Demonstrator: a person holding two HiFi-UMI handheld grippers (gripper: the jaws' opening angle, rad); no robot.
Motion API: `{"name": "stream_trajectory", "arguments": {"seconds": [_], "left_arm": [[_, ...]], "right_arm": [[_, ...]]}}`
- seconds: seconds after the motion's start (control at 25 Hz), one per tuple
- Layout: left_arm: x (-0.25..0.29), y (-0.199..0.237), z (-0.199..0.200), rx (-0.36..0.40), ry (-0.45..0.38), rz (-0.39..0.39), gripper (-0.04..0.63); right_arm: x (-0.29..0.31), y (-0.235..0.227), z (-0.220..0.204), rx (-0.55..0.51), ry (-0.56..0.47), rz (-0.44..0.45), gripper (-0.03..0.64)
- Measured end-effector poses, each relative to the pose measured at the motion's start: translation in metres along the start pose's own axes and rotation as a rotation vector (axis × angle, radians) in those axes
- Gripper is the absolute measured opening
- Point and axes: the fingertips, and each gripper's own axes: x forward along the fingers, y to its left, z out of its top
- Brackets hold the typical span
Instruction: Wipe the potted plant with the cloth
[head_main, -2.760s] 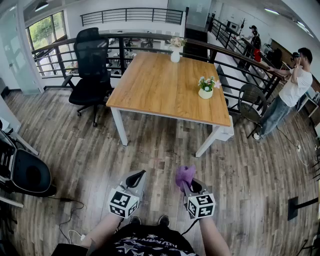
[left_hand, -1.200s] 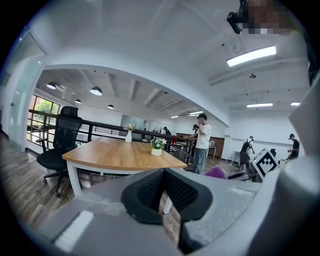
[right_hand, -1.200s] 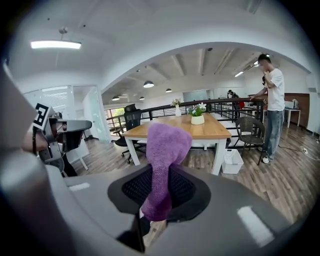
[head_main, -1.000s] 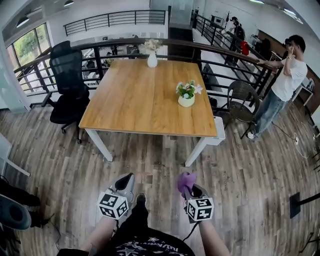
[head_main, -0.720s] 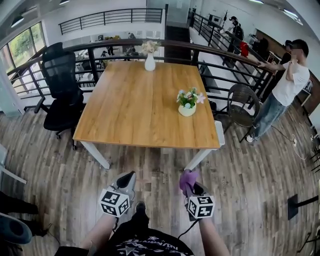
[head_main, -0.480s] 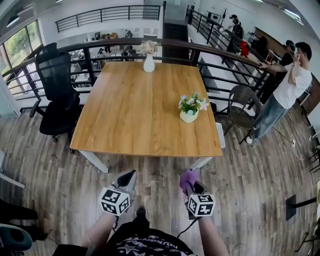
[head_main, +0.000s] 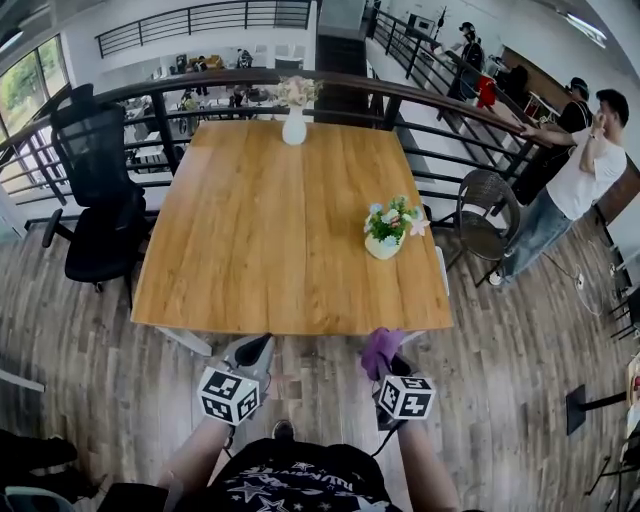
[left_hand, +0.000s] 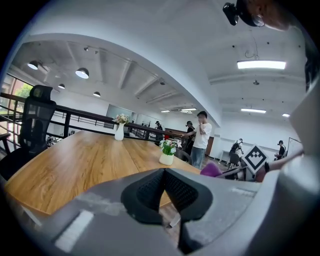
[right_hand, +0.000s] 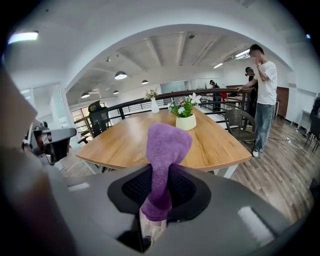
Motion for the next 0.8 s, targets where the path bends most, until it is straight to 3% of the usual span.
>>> {"name": "stream_trajectory", "arguments": {"seconds": [0.36,0.8], "left_arm": [[0.039,0.009,0.003,-0.010,0.021,-0.022,0.002],[0.137,0.009,0.018,-0.027,0.037,0.072,0.002]], "right_arm": [[0.022,-0.034,0.020,0.017,0.009,-0.044,0.081],[0.112,-0.112,0.080,-0.003,0.046,0.021,0.081]]}}
